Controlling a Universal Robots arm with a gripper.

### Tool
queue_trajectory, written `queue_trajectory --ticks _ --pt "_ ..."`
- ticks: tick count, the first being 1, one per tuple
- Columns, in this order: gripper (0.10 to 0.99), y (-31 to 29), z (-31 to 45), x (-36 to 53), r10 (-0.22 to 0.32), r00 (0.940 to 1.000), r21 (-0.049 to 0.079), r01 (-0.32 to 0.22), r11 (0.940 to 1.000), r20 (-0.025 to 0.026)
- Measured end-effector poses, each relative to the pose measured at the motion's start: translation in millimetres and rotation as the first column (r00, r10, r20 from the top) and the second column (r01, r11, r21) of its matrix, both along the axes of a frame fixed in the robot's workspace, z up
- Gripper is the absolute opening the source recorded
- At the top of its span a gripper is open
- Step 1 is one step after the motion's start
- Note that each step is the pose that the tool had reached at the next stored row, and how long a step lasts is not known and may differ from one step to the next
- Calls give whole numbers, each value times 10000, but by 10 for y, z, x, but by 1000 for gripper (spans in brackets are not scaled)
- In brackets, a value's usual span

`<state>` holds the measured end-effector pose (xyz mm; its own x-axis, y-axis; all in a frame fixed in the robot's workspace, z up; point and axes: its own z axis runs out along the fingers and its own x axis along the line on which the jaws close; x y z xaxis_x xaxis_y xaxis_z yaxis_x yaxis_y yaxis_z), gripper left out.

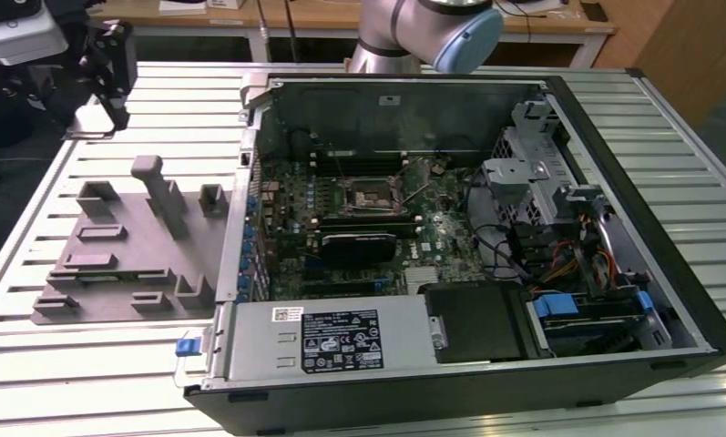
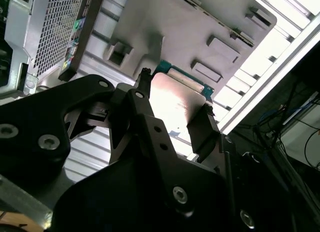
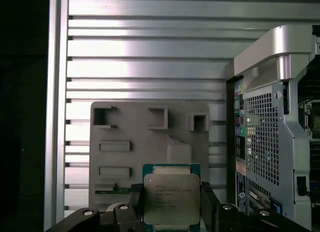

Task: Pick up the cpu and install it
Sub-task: 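Pick up the cpu and move it towards the insertion slot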

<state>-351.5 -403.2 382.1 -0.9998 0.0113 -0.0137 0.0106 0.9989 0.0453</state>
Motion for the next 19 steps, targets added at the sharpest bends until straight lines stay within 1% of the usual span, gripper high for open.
queue_trajectory --ticks 19 --pt "541 34 -1 345 1 10000 1 -1 10000 1"
